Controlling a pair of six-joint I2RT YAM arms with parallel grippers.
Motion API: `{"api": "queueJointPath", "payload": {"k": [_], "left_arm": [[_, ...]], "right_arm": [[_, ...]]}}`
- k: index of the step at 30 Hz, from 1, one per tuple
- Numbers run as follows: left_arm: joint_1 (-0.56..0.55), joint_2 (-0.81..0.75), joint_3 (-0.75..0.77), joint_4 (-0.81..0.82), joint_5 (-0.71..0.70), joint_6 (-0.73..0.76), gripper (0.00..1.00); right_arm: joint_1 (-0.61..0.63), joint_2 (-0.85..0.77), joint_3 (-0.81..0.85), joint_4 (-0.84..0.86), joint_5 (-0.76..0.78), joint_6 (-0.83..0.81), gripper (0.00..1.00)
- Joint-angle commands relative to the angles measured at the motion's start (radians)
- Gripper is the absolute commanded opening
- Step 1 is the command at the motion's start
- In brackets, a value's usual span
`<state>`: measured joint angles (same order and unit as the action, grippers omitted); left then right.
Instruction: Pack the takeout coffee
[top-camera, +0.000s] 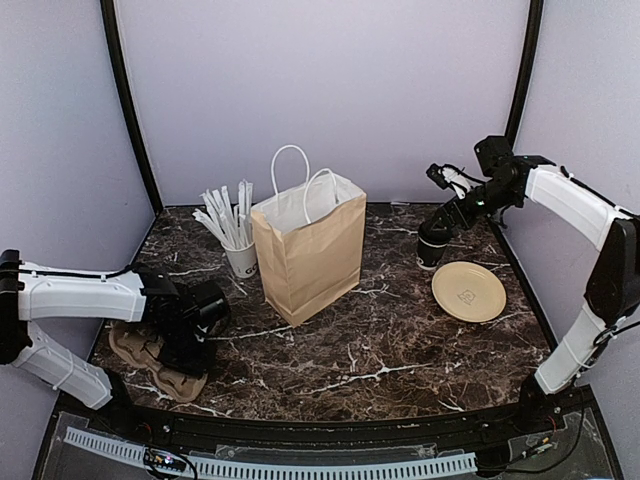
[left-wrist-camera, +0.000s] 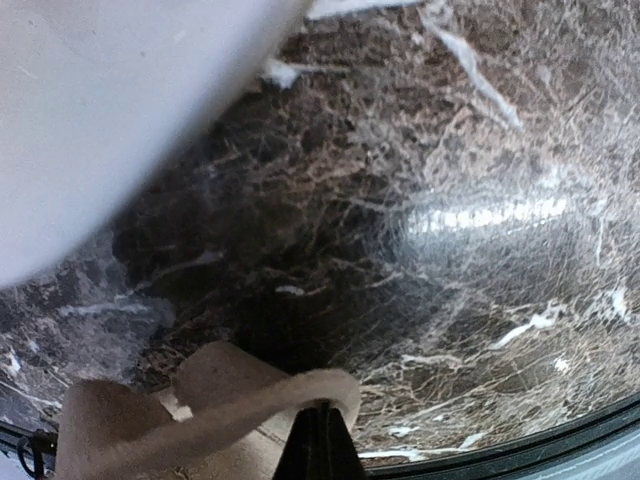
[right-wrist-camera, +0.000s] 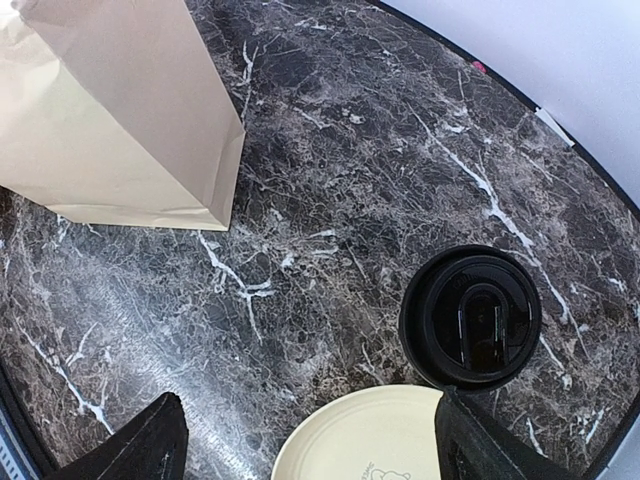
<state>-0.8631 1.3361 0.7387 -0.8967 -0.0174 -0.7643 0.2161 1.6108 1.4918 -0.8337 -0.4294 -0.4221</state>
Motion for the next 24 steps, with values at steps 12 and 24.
{"api": "queueJointPath", "payload": {"k": [12, 24], "left_arm": [[-0.001, -0.015, 0.072, -0.159, -0.224, -0.111, 0.00], [-0.005, 0.054, 0.023, 0.006, -0.126, -0.050, 0.00]], "right_arm": [[0.011, -0.005, -0.008, 0.017, -0.044, -0.004, 0.86], [0.014, -0.012, -0.020, 0.012, -0.049, -0.004, 0.86]]}}
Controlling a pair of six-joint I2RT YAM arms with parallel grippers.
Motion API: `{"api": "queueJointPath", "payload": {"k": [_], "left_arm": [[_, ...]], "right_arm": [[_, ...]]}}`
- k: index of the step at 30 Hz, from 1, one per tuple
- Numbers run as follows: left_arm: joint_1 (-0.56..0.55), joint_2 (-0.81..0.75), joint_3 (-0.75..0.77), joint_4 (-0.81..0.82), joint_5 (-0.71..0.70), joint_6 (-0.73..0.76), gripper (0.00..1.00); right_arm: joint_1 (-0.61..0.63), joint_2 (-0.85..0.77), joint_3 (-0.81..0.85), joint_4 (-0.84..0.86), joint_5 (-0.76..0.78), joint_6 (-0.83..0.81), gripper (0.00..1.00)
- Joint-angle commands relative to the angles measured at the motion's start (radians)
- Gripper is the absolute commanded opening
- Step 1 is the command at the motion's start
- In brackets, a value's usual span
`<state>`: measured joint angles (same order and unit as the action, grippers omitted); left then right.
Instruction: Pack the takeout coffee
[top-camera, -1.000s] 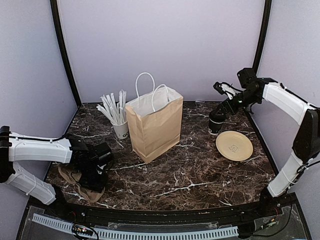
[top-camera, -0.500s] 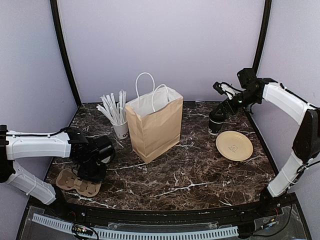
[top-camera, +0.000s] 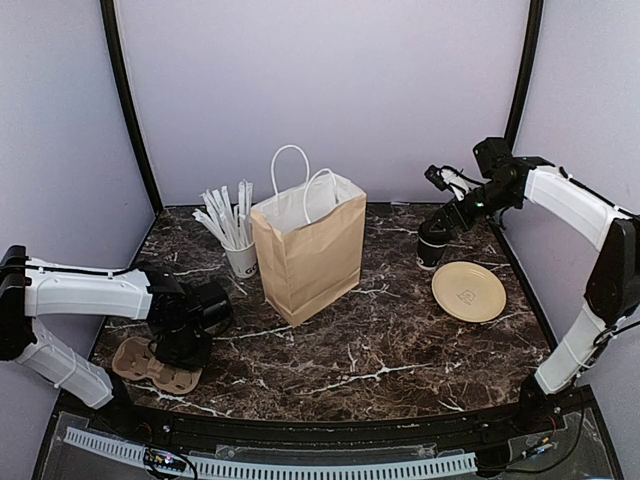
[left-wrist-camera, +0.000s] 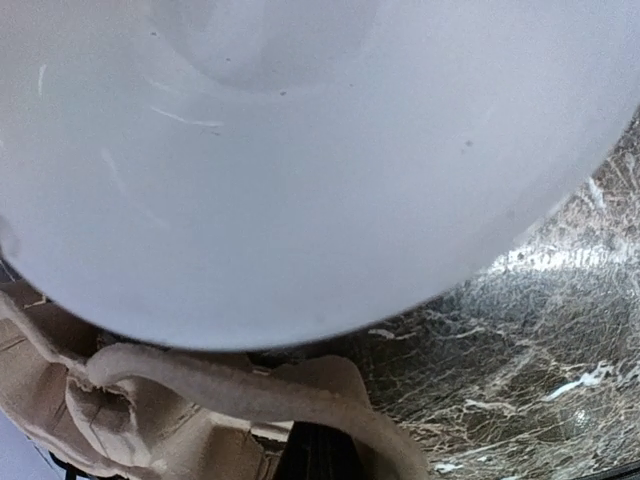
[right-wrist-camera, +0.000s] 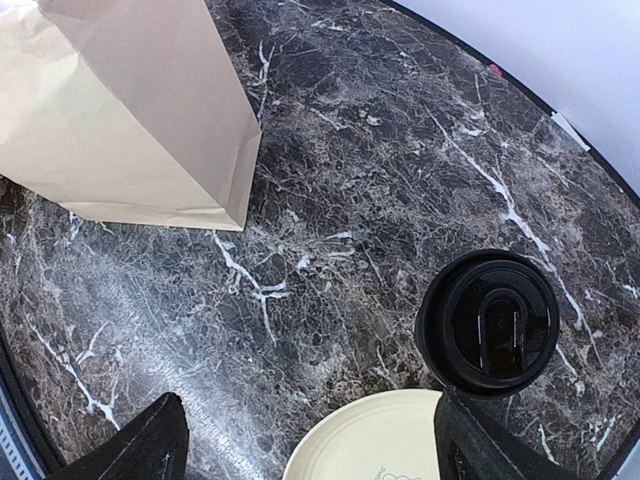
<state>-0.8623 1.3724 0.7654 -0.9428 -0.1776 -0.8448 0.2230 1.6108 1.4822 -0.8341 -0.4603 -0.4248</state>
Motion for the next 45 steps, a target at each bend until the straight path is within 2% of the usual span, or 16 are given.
{"api": "queueJointPath", "payload": {"k": [1, 7, 15, 24, 32, 42, 45], "left_arm": [[-0.014, 0.019, 0.004, 0.062, 0.032, 0.033, 0.00], [-0.054, 0.064, 0.055, 0.163, 0.069, 0.090, 0.00], [-0.127, 0.249, 0.196, 0.277, 0.147, 0.200, 0.00], [-0.210, 0.477, 0.464, 0.354, 0.235, 0.341, 0.00], [-0.233, 0.672, 0.738, 0.400, 0.326, 0.466, 0.00], [-0.233, 0.764, 0.881, 0.480, 0.364, 0.567, 0.00], [-0.234, 0.784, 0.960, 0.451, 0.380, 0.585, 0.09]], "right_arm": [[0.007, -0.013, -0.012, 0.013, -0.018, -0.002, 0.86], [0.007, -0.020, -0.023, 0.015, -0.010, -0.003, 0.86], [0.007, -0.026, -0.032, 0.007, 0.009, -0.011, 0.85], [0.007, -0.046, -0.038, -0.019, 0.052, -0.034, 0.86], [0.007, -0.048, -0.029, -0.053, 0.087, -0.045, 0.86], [0.007, -0.072, -0.025, -0.079, 0.104, -0.037, 0.86], [0.007, -0.081, -0.008, -0.103, 0.084, -0.041, 0.86]]}}
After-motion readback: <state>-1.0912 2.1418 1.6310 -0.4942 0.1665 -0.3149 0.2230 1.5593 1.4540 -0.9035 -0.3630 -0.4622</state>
